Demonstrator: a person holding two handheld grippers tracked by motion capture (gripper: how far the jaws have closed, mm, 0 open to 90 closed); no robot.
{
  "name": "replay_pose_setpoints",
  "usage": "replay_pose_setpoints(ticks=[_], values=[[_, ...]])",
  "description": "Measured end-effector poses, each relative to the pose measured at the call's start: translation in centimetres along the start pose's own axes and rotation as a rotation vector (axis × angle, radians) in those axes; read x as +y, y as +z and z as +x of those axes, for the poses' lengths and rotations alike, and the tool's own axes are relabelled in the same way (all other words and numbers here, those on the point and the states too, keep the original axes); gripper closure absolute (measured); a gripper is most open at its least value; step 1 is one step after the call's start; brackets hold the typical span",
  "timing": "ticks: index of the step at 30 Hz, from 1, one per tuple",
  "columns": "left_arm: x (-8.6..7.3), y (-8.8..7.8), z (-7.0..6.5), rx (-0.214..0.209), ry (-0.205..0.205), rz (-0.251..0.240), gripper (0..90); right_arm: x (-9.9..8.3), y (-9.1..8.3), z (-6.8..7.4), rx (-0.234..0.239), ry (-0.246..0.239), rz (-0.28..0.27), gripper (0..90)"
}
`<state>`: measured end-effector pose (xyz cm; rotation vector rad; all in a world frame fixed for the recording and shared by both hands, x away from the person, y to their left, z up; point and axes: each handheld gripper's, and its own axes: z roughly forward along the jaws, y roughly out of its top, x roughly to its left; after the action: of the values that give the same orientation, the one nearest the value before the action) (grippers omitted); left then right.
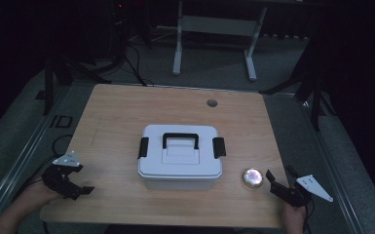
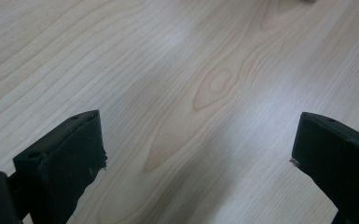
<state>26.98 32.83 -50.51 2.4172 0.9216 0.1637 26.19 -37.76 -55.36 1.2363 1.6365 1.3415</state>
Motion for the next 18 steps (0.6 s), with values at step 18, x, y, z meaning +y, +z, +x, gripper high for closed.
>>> replay_pose_setpoints(ticks=[18], values=[[2.5, 0.9, -1.3, 0.089, 0.171, 0.402, 1.7, 0.0, 0.0, -0.1, 0.009, 0.006, 0.003, 12.9]])
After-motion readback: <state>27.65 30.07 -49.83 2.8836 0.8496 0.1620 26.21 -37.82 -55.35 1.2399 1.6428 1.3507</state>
